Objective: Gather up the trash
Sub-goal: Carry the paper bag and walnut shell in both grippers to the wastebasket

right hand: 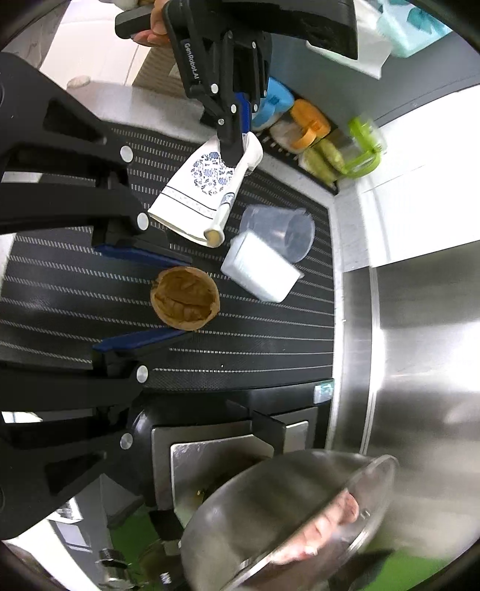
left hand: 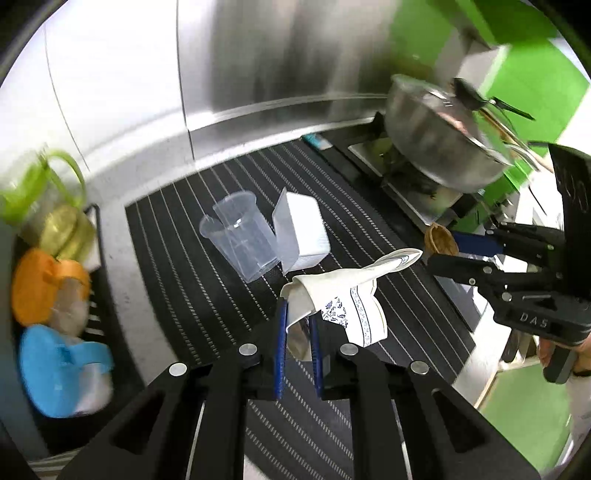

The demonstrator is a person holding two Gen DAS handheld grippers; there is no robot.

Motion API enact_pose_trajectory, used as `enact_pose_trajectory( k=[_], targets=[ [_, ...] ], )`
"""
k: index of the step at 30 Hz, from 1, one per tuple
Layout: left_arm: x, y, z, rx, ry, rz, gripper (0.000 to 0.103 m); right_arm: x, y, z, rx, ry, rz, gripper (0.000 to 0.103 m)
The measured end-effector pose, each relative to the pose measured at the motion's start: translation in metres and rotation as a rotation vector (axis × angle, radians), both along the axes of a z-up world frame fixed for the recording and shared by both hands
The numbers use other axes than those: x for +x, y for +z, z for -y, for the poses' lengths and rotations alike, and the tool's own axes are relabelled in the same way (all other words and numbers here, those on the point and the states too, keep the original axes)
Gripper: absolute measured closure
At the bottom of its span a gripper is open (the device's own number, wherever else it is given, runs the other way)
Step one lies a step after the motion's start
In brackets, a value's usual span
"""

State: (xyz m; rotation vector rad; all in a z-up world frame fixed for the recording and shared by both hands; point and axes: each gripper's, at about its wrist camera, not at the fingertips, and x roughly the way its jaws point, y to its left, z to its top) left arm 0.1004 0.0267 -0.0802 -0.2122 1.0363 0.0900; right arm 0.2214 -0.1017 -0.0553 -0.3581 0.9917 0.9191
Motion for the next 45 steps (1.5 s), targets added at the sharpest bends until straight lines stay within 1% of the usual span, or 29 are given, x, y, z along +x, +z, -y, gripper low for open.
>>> enact_pose_trajectory(
  k=[3,6,9,12,15,17,23,25,30,32,36,39,41,42,45],
  targets=[
    [-0.016,0.023,0.006,0.038,-0.055,0.03,0.092,-0.021,0.02,0.011,0.02,-0.049,0.013,0.071],
    [-0.033,0.042,0.013,0.054,-0.122,0.063,0.092,-0.048,0.038,0.024,0.032,-0.116,0.035,0.071],
    [-0.049,0.057,0.024,0.066,-0.21,0.092,0.092,-0.08,0.052,0.042,0.035,-0.206,0.061,0.071],
    [-0.065,0.07,0.04,0.069,-0.32,0.119,0.092,-0.118,0.063,0.069,0.035,-0.326,0.086,0.071],
    [-0.077,0.076,0.058,0.067,-0.413,0.134,0.092,-0.146,0.068,0.094,0.032,-0.426,0.1,0.071],
    [-0.083,0.079,0.075,0.064,-0.478,0.142,0.092,-0.17,0.069,0.118,0.025,-0.503,0.104,0.071],
    [-0.104,0.078,0.145,0.048,-0.657,0.16,0.092,-0.231,0.064,0.192,0.001,-0.704,0.103,0.071],
    [-0.108,0.076,0.164,0.043,-0.698,0.161,0.092,-0.246,0.059,0.215,-0.001,-0.757,0.093,0.071],
    [-0.118,0.059,0.225,0.027,-0.789,0.136,0.092,-0.277,0.041,0.271,-0.012,-0.851,0.071,0.071],
    [-0.121,0.046,0.255,0.027,-0.817,0.117,0.092,-0.286,0.03,0.297,-0.016,-0.877,0.057,0.071],
    [-0.122,0.017,0.302,0.036,-0.833,0.076,0.092,-0.291,0.005,0.339,-0.015,-0.894,0.02,0.071],
    [-0.115,-0.017,0.336,0.043,-0.828,0.037,0.092,-0.287,-0.022,0.369,-0.026,-0.885,-0.013,0.071],
    [-0.108,-0.041,0.353,0.043,-0.819,0.006,0.092,-0.279,-0.045,0.387,-0.037,-0.874,-0.04,0.071],
    [-0.103,-0.059,0.363,0.046,-0.816,-0.011,0.092,-0.276,-0.053,0.393,-0.039,-0.871,-0.048,0.071],
    [-0.092,-0.099,0.381,0.057,-0.814,-0.046,0.092,-0.265,-0.09,0.413,-0.043,-0.869,-0.074,0.071]
  ],
)
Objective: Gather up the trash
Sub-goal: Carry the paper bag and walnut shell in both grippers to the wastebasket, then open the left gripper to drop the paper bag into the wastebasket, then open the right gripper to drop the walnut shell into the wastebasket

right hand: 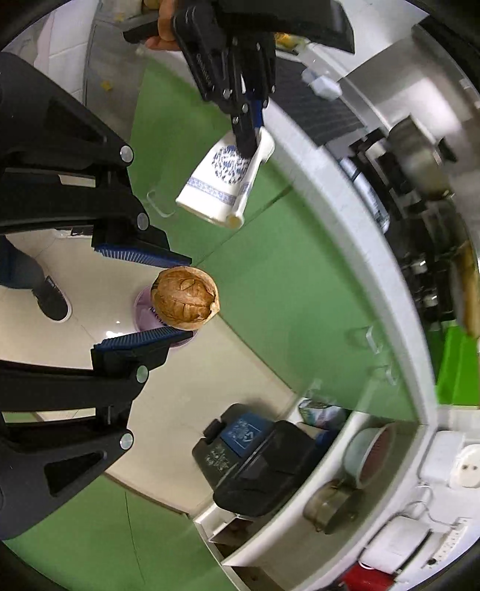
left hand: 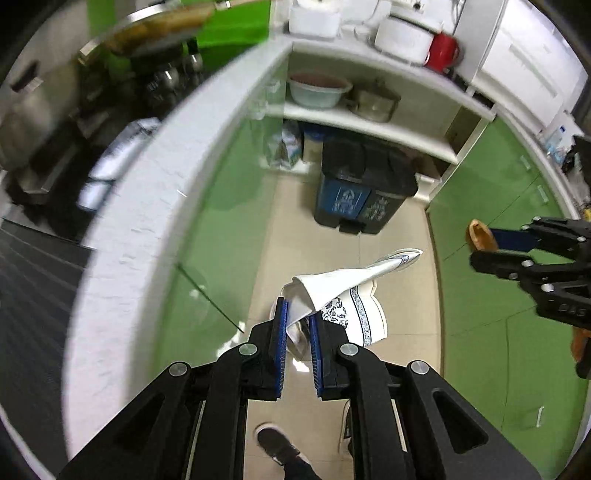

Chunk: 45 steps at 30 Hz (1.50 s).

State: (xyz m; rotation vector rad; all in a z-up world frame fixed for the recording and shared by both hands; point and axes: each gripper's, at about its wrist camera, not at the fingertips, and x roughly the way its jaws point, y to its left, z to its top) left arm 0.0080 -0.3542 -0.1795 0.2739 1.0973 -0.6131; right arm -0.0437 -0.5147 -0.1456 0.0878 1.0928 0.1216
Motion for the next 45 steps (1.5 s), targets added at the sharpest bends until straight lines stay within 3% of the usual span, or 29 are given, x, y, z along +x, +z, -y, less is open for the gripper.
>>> enact_pose_trajectory(
  k=[10,16,22,23,24,26,45],
  targets=[
    [0.038,-0.174,0.051,0.073,-0.06,-0.099,0.092,0.024,-0.129,0.04,0.027,-0.054,-0.035,0.071],
    [0.051,-0.237,0.065,0.091,-0.082,-0.129,0.091,0.027,-0.193,0.054,0.045,-0.09,-0.069,0.071],
    [0.058,-0.256,0.07,0.096,-0.085,-0.146,0.087,0.027,-0.221,0.059,0.058,-0.104,-0.098,0.071],
    [0.059,-0.257,0.071,0.096,-0.083,-0.147,0.076,0.028,-0.221,0.059,0.059,-0.104,-0.099,0.071],
    [0.061,-0.257,0.07,0.09,-0.081,-0.149,0.045,0.028,-0.223,0.059,0.059,-0.104,-0.099,0.071],
    [0.062,-0.26,0.07,0.052,-0.067,-0.145,0.007,0.03,-0.222,0.058,0.059,-0.105,-0.099,0.071],
    [0.059,-0.25,0.036,0.046,-0.024,-0.141,0.007,0.056,-0.228,0.027,0.066,-0.046,-0.1,0.071]
  ],
)
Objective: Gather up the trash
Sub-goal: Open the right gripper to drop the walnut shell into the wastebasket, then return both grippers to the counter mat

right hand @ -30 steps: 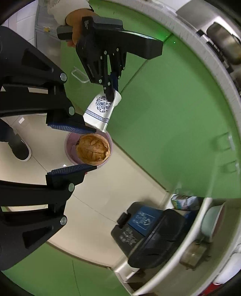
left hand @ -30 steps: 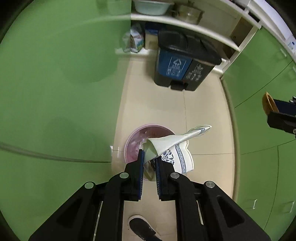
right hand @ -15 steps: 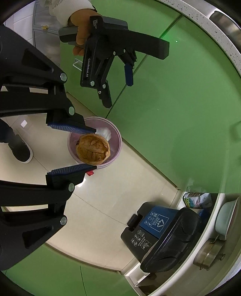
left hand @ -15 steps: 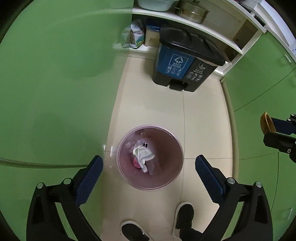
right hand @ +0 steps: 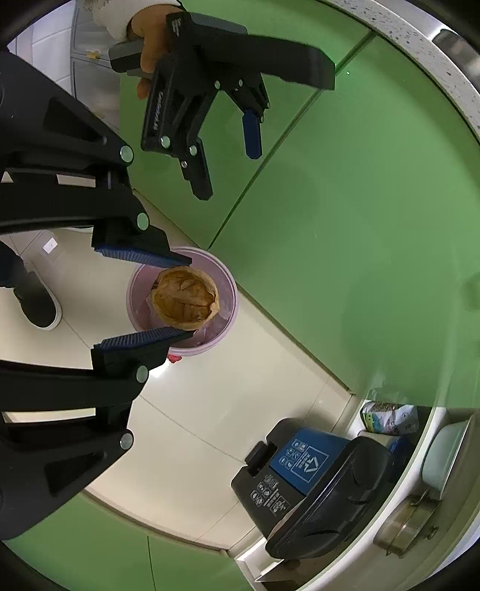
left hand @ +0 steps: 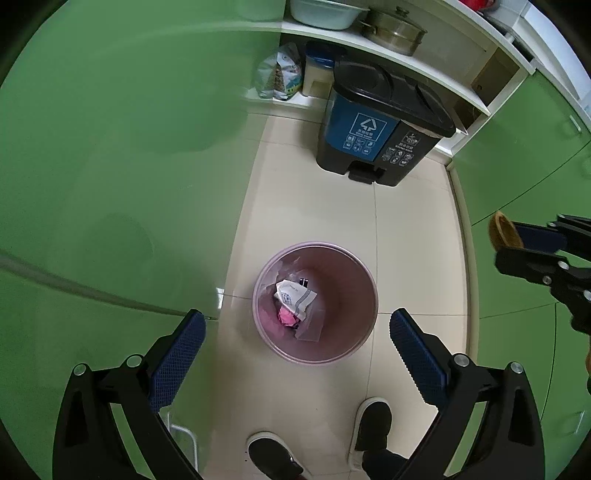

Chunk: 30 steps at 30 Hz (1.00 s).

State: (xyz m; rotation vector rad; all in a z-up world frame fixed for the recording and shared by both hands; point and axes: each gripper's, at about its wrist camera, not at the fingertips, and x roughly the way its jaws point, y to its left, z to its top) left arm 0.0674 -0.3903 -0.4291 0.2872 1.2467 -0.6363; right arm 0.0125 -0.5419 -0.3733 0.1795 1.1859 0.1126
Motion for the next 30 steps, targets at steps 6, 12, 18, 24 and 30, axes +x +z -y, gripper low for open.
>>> enact_pose_trajectory(
  k=[6,12,18,24,30],
  targets=[
    [-0.006,0.005,-0.019,-0.016,0.03,-0.008,0.007,0.014,-0.007,-0.011,0.015,0.031,-0.002,0.071],
    [-0.014,0.006,-0.032,-0.019,0.044,-0.01,0.007,0.025,-0.019,-0.018,0.013,0.037,-0.003,0.051],
    [-0.013,0.002,-0.034,-0.006,0.054,-0.023,0.007,0.021,-0.018,-0.015,-0.005,-0.002,0.016,0.007],
    [-0.018,0.007,-0.03,-0.005,0.044,-0.02,0.007,0.013,-0.013,-0.006,-0.013,-0.039,0.004,0.004],
    [-0.029,0.025,-0.028,-0.009,0.026,-0.015,0.007,-0.001,0.006,-0.001,-0.013,-0.065,-0.008,0.003]
  ],
)
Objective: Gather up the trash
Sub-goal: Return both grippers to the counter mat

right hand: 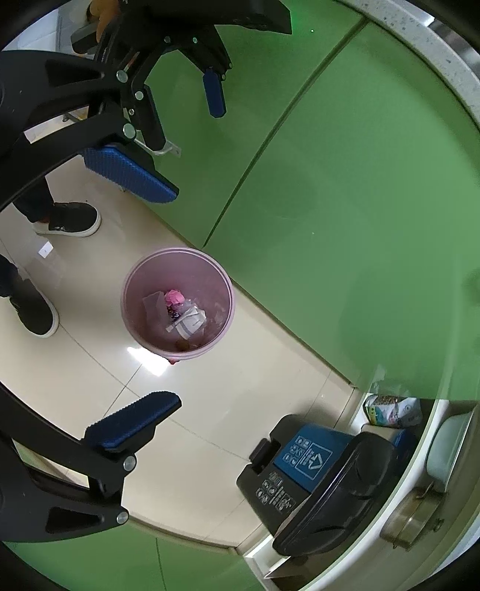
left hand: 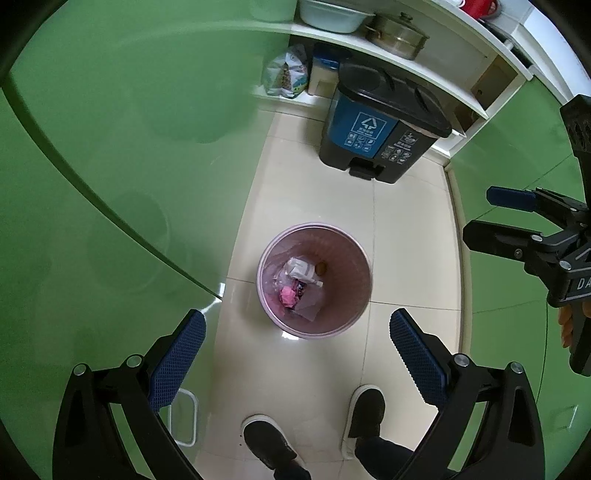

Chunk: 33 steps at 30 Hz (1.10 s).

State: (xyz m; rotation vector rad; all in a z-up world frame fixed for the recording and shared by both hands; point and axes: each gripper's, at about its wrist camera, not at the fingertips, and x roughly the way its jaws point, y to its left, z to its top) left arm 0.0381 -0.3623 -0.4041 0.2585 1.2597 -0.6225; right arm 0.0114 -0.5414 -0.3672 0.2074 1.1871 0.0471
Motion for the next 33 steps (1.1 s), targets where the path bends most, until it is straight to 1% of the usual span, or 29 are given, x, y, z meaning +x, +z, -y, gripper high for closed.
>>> enact_pose_trajectory(
  k=[3,6,12,14,15,17,18,21,24,25,29,33],
  targets=[
    [-0.008,0.02,0.002,-0.006,-0.007,0.006,0.007,-0.013,0.022,-0.001,-0.006,-0.02,-0.004,0.003],
    [-0.02,0.047,0.002,-0.015,-0.009,0.013,0.007,-0.024,0.047,-0.003,-0.009,-0.027,-0.003,0.003],
    [-0.048,0.122,-0.006,-0.03,0.011,0.033,0.007,-0.051,0.117,-0.014,-0.011,-0.017,0.004,0.003],
    [-0.057,0.154,-0.016,-0.033,0.036,0.045,0.007,-0.061,0.146,-0.02,-0.009,-0.004,0.011,0.003],
    [-0.06,0.165,-0.02,-0.034,0.047,0.05,0.007,-0.067,0.163,-0.025,-0.008,0.008,0.017,0.003],
    [-0.069,0.197,-0.033,-0.039,0.08,0.071,0.007,-0.073,0.187,-0.03,-0.008,0.023,0.028,0.003],
    [-0.073,0.212,-0.041,-0.041,0.101,0.083,0.007,-0.077,0.205,-0.035,-0.008,0.038,0.039,0.003],
    [-0.082,0.251,-0.066,-0.047,0.167,0.115,0.007,-0.082,0.24,-0.048,-0.02,0.079,0.068,0.003],
    [-0.088,0.281,-0.092,-0.049,0.234,0.147,0.007,-0.081,0.279,-0.07,-0.015,0.146,0.107,0.003],
    [-0.09,0.292,-0.105,-0.053,0.266,0.161,0.007,-0.079,0.286,-0.077,-0.016,0.162,0.118,0.003],
    [-0.096,0.322,-0.15,-0.045,0.355,0.206,0.007,-0.071,0.324,-0.117,-0.002,0.238,0.176,0.003],
    [-0.095,0.344,-0.206,-0.021,0.432,0.246,0.007,-0.056,0.347,-0.159,0.014,0.293,0.212,0.003]
  ],
)
